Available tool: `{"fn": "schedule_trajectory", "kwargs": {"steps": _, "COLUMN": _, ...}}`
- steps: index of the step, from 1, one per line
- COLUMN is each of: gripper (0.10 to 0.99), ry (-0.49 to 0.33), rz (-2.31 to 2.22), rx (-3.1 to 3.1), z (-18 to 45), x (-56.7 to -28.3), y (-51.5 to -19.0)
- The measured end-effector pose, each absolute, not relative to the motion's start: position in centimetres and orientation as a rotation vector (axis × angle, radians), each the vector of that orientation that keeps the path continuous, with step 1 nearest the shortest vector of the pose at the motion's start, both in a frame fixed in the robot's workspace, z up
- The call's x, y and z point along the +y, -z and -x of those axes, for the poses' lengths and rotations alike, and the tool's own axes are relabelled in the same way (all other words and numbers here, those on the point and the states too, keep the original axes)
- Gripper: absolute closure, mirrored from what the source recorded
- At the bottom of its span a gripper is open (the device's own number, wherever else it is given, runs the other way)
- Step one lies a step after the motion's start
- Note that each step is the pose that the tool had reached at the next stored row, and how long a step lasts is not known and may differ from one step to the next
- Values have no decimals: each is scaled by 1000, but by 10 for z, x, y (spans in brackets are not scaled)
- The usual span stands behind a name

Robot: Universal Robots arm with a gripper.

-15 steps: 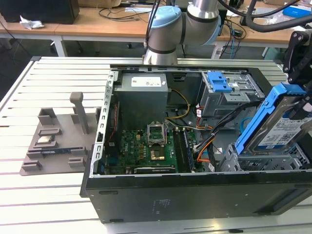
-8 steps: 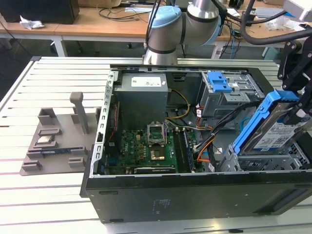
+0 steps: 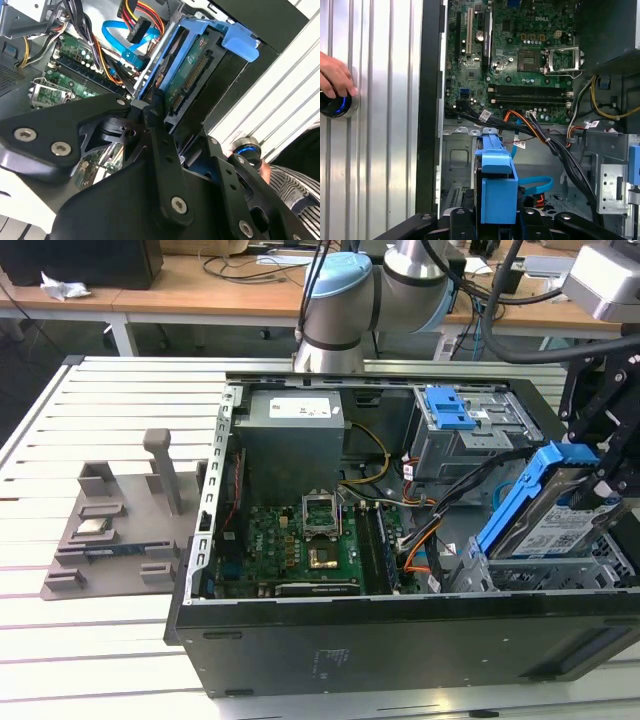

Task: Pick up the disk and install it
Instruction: 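Insert the disk into the insertion slot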

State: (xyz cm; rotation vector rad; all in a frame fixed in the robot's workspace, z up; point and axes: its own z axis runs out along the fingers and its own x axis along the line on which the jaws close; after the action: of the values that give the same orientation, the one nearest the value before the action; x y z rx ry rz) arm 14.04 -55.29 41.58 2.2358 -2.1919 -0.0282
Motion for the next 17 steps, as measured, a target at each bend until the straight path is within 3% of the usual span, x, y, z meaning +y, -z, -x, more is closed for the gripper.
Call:
{"fn": "schedule_trajectory", "kwargs": {"steps": 3, "gripper": 714, "ry": 28, "rz": -2236, "rx": -2192, "z": -140, "x": -553, "y": -415}}
{"fn": "schedule_trajectory", "kwargs": {"steps": 4, "gripper": 651, "ry": 28, "rz": -2236, "rx": -2192, "z": -140, "x": -553, "y": -415}}
{"fn": "schedule_trajectory", "kwargs": {"steps": 10, "gripper": 663, "ry": 29, "rz": -2236, "rx": -2192, "z": -140, "x": -553, "y": -415}}
{"fn": "schedule_trajectory", "kwargs": {"steps": 11, "gripper": 792, "ry": 28, "rz": -2236, "rx": -2192, "z": -140, "x": -553, "y": -415}}
{"fn": "schedule_trajectory", "kwargs": {"steps": 12, "gripper": 851, "ry": 28, "rz": -2236, "rx": -2192, "z": -140, "x": -553, "y": -415}}
{"fn": "schedule_trajectory", "kwargs": {"steps": 14, "gripper": 851, "ry": 28, "rz": -2236, "rx": -2192, "z": -140, "x": -553, "y": -415}}
{"fn": "schedule_trajectory", "kwargs": {"steps": 15, "gripper": 973, "ry": 29, "rz": -2236, "rx": -2192, "z": -140, "x": -553, "y": -415}}
{"fn": "schedule_trajectory", "kwargs": {"steps": 17, "gripper": 980, "ry": 29, "rz": -2236, "rx": -2192, "z": -140, "x": -553, "y": -414}}
